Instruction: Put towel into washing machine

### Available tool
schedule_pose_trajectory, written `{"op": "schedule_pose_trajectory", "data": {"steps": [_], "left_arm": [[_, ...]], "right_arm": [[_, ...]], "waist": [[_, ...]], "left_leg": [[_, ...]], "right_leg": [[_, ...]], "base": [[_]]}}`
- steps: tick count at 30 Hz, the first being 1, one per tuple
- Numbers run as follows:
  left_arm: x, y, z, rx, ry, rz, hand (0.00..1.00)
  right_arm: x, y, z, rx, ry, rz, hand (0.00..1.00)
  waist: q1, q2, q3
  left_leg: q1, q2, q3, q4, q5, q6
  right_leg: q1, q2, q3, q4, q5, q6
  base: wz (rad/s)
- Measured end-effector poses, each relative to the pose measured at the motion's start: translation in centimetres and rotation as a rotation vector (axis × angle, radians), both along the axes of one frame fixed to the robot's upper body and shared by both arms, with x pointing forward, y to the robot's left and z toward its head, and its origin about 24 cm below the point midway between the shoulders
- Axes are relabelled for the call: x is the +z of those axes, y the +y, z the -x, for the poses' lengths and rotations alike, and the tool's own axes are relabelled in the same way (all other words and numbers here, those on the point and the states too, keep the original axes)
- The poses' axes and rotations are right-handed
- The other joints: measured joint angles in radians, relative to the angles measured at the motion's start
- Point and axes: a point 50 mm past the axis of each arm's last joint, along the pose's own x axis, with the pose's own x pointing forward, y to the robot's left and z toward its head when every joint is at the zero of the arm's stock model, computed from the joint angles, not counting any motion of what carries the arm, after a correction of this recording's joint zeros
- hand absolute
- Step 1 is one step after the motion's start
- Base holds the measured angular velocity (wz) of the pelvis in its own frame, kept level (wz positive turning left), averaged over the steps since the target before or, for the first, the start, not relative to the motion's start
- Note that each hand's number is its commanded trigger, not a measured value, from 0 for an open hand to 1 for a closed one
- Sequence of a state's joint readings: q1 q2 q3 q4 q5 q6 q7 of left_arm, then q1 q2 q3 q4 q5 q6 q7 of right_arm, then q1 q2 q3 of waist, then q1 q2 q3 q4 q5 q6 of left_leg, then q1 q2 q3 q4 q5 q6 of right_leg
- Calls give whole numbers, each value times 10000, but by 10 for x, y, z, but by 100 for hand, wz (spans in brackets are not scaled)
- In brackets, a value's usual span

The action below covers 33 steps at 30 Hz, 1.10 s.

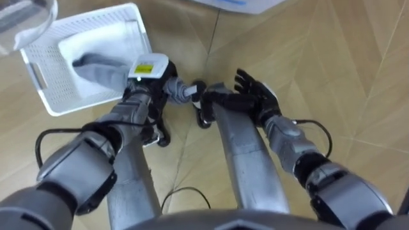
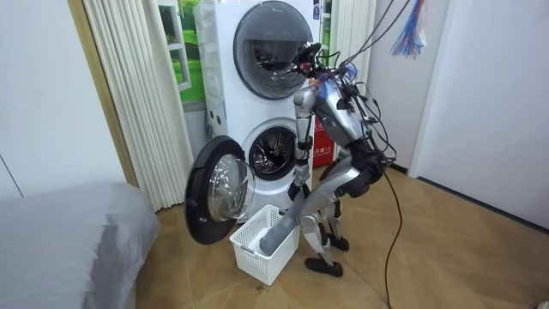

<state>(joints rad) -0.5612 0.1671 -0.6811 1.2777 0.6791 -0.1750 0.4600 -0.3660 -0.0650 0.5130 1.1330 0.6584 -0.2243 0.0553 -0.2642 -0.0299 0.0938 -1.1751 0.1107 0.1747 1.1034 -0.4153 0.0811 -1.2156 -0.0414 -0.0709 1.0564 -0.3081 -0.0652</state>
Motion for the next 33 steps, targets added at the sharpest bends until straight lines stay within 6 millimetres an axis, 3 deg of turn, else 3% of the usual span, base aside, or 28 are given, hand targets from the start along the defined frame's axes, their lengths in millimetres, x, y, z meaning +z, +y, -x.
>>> {"op": "schedule_pose_trajectory", "data": {"steps": [3,9,12,15,16,19,21,26,33], "left_arm": [[-5,1,7,95,-170,175,100],[-10,5,19,578,-680,992,100],[-9,12,22,1245,-1132,1443,100],[-9,21,26,2480,-1599,2276,100],[-10,25,29,3012,-1735,2672,100],[-8,33,31,4291,-2151,3774,100],[-5,34,30,4816,-2356,4314,100],[5,24,26,7088,-2659,8011,100],[9,2,26,7603,-678,12680,100]], "right_arm": [[-6,-1,9,-30,270,152,0],[-20,-20,29,-492,917,793,0],[-25,-27,39,-208,1093,1386,0],[-28,-35,44,-51,1241,1948,0],[-29,-39,47,-91,1264,2124,0],[-31,-45,51,-154,1312,2435,0],[-32,-48,54,-236,1389,2482,0],[-32,-48,53,-48,1324,2667,0],[-25,-41,40,435,889,2961,0]], "waist": [[89,24,-19],[829,151,-77],[1126,195,-105],[1371,275,-152],[1390,382,-220],[1459,403,-251],[1640,419,-258],[1909,423,-268],[2464,335,-324]], "left_leg": [[572,-15,35,-511,132,13],[1985,-43,174,-1684,359,1],[2822,-205,181,-2427,540,-48],[3565,-322,195,-2990,648,-91],[3784,-353,149,-3172,684,-104],[4388,-545,106,-3801,907,-121],[4675,-547,100,-4033,972,-145],[4962,-632,-83,-4240,1056,-168],[5128,-709,-329,-4303,1166,-162]], "right_leg": [[579,-11,7,-495,114,63],[1990,77,-1,-1718,376,142],[2796,29,-2,-2320,451,188],[3502,-13,2,-2756,471,200],[3748,-33,-52,-2943,474,205],[4324,-157,-128,-3353,494,236],[4635,-136,-134,-3612,539,232],[5036,-206,-309,-3795,538,246],[5378,-305,-608,-3975,562,232]], "base": [[0],[-6],[9],[6],[14],[15],[5],[10],[13]]}}
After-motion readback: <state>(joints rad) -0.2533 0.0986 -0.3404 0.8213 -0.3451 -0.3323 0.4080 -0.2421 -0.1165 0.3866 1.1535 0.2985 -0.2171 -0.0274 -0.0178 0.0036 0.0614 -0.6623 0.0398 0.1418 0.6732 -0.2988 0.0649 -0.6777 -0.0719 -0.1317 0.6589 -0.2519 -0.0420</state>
